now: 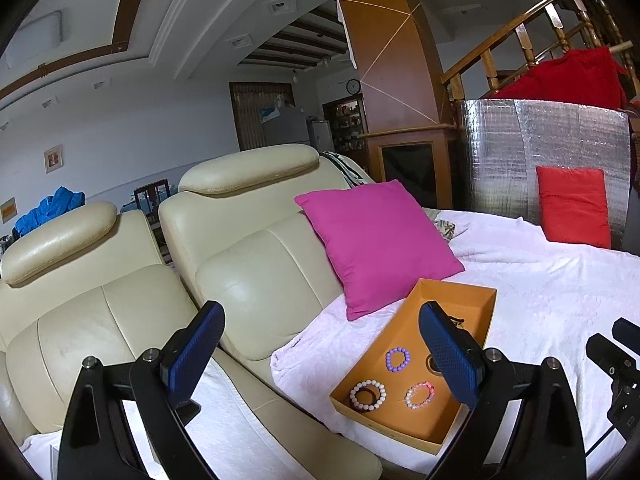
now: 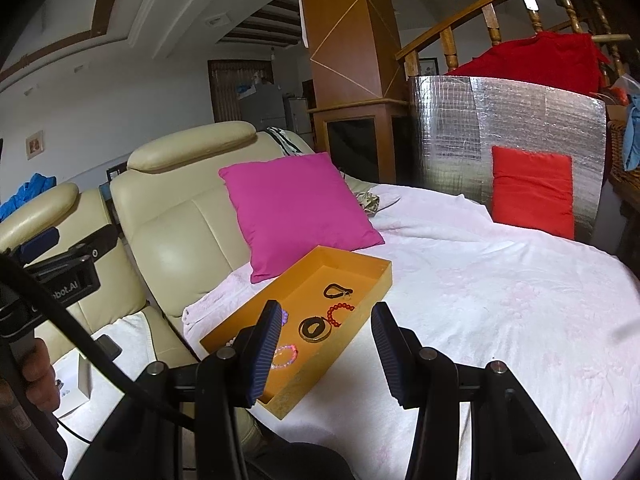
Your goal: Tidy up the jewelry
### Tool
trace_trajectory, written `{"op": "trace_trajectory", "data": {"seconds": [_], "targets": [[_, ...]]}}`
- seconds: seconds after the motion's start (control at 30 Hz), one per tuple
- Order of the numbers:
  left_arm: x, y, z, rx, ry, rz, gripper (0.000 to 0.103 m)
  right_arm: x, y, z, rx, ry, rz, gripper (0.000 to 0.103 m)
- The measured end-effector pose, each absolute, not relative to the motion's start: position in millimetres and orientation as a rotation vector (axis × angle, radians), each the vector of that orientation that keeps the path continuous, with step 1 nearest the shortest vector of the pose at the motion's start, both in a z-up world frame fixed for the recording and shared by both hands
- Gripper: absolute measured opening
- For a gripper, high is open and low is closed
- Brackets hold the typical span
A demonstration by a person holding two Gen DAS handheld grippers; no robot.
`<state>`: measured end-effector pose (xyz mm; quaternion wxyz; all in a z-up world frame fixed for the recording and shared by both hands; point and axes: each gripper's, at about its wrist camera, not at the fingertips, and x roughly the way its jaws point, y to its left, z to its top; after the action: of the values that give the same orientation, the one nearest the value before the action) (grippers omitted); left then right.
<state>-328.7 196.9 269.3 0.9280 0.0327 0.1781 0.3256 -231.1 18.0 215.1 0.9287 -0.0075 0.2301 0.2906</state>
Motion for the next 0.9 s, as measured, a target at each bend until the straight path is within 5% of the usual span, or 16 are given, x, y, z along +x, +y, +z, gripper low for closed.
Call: {"op": "trace_trajectory", "data": {"seconds": [0.9], "targets": [[-328.4, 206.5, 263.8, 0.049, 0.388, 0.664, 0.098, -229.5, 19.4, 214.3, -0.013, 0.473, 0.596, 0.055]]}}
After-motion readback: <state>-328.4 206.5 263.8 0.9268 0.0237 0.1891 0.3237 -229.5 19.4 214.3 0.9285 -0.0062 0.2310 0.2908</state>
